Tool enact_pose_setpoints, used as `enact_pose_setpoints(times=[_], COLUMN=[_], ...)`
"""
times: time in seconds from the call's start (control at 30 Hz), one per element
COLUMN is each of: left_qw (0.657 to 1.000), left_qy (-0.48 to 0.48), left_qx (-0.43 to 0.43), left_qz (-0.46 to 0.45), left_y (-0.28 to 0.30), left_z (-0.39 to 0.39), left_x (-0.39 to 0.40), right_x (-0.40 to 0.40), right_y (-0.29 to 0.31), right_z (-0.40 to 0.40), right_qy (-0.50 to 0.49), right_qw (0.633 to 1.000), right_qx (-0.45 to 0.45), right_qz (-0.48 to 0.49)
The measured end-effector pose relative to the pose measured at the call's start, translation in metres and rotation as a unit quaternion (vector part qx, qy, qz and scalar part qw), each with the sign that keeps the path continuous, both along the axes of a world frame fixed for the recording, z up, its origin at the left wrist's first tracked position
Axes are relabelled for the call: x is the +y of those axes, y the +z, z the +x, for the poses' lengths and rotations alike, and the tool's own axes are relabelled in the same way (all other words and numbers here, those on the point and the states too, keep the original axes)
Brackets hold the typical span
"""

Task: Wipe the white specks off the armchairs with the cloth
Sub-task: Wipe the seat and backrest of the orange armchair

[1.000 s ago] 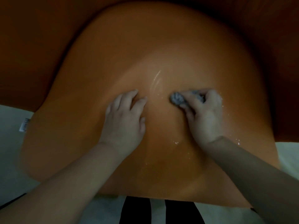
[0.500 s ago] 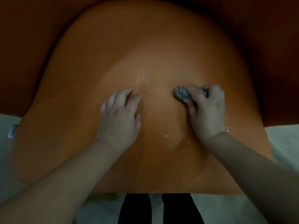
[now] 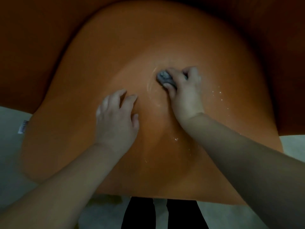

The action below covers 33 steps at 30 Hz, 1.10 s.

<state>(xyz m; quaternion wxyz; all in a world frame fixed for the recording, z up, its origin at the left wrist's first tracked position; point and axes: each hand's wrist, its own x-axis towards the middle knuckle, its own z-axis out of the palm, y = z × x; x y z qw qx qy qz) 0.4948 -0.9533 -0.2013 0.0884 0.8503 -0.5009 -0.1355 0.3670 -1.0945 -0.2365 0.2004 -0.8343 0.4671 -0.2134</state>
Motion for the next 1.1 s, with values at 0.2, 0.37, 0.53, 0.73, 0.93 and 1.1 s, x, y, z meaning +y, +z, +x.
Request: enact_pose_setpoints(times=[0.2,0.37,0.53,0.73,0.93,1.1], left_qw=[1.0,0.999,0.999,0.999,0.999,1.0], left_qy=[0.03,0.044,0.042,0.04,0.038,0.01], left_qx=[0.002,0.006,0.008,0.017,0.014,0.022], left_qz=[0.006,0.005,0.01,0.009,0.008,0.01], left_y=[0.003,0.003,0.002,0.005,0.003,0.006], left_z=[0.006,0.008,0.008,0.008,0.003,-0.01], left_x=[0.007,0.011,0.013,0.016,0.013,0.0], right_x=[0.044,-0.02,0.01,-0.003,-0.012,0.009], right_y=[0.005,0.0,-0.004,-0.003,-0.001,0.002], right_z=[-0.024,-0.005,0.023,-0.016,0.03,-0.039], right_qy=[0.189,0.043,0.145,0.143,0.045,0.21], right_qw=[0.981,0.999,0.989,0.989,0.998,0.975], right_qx=[0.026,0.007,-0.009,0.011,-0.037,0.025], right_qz=[-0.029,-0.027,0.017,-0.046,-0.025,-0.064])
